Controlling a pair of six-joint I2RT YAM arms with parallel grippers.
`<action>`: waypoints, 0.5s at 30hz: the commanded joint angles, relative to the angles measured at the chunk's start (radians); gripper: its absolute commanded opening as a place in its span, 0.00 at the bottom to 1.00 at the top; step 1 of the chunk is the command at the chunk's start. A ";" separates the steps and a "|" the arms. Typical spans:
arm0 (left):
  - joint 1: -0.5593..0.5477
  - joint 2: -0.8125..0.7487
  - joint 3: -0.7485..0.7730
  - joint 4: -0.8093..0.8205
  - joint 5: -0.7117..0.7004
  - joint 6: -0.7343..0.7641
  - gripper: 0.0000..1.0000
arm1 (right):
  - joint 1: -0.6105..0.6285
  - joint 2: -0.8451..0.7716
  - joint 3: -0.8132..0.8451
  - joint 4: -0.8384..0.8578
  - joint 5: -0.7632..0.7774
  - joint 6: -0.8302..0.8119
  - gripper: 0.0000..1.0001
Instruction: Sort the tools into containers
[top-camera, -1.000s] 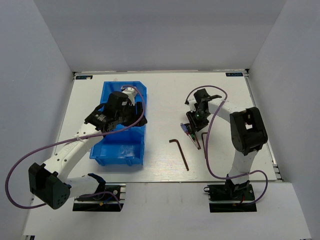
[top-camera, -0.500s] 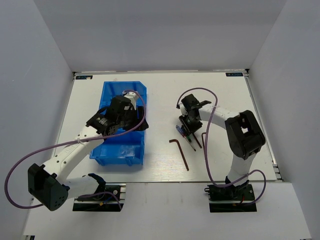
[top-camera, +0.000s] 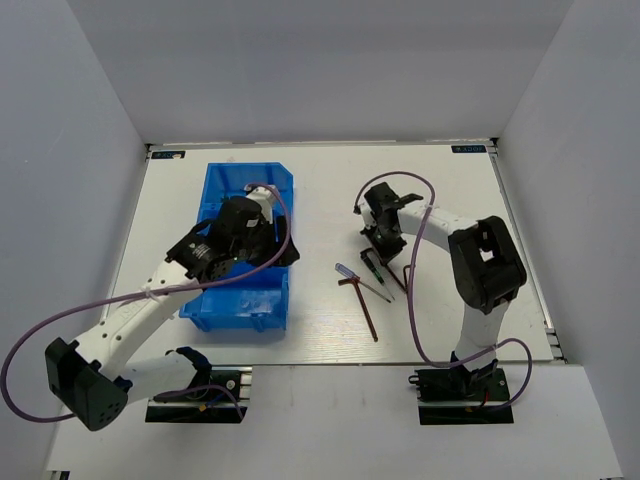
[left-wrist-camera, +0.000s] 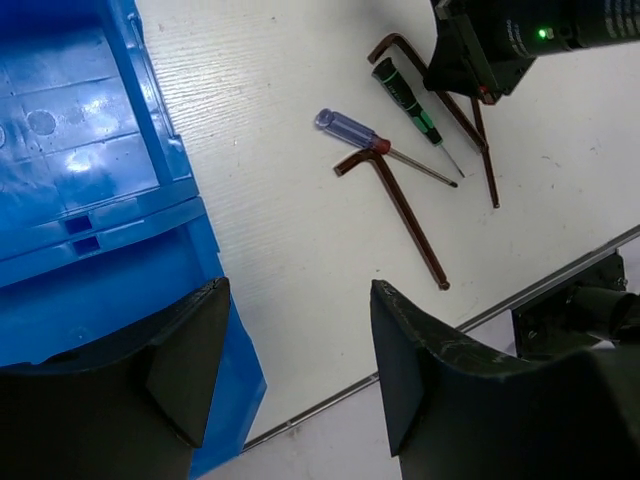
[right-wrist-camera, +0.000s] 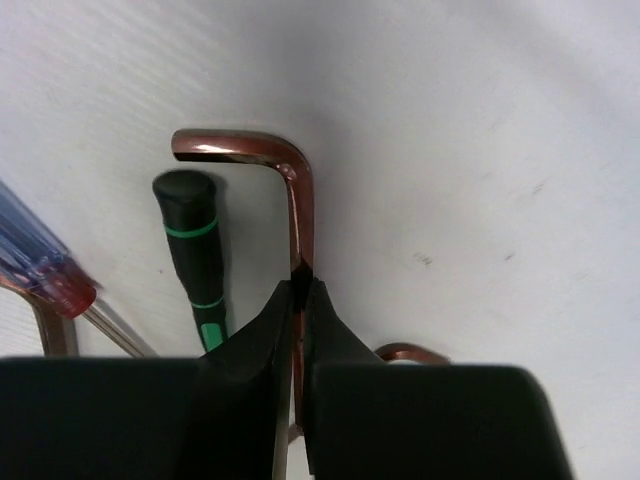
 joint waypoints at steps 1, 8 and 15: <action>-0.010 -0.075 0.056 0.015 -0.024 -0.007 0.69 | -0.029 0.015 0.133 -0.038 -0.043 -0.130 0.00; -0.010 -0.236 0.067 0.156 -0.035 0.028 0.67 | 0.015 0.117 0.615 -0.179 -0.550 -0.356 0.00; -0.010 -0.331 0.033 0.196 0.014 0.028 0.66 | 0.121 0.301 0.914 -0.220 -0.960 -0.515 0.00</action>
